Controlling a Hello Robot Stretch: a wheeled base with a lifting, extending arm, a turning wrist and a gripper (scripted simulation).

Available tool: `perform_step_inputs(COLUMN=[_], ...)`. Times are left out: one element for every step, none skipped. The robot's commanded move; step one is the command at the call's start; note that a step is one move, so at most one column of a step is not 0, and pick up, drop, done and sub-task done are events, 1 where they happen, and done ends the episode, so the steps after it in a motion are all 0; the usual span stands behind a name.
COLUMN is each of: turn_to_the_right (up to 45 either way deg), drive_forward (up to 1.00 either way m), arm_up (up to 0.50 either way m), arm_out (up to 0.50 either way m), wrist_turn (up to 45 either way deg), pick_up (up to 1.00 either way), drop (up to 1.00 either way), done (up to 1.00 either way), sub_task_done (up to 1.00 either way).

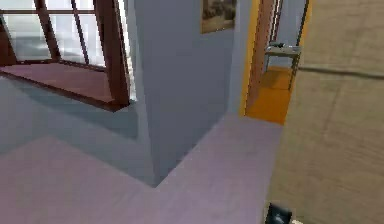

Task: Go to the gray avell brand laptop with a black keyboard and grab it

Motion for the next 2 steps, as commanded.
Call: perform_step_inputs(turn_to_the_right=[-15.0,0.0], drive_forward=[0.0,0.6], arm_up=[0.0,0.0], arm_out=[0.0,0.0], wrist_turn=[0.0,0.0], pick_up=[0.0,0.0], drop=[0.0,0.0], done=[0.0,0.0], sub_task_done=[0.0,0.0])
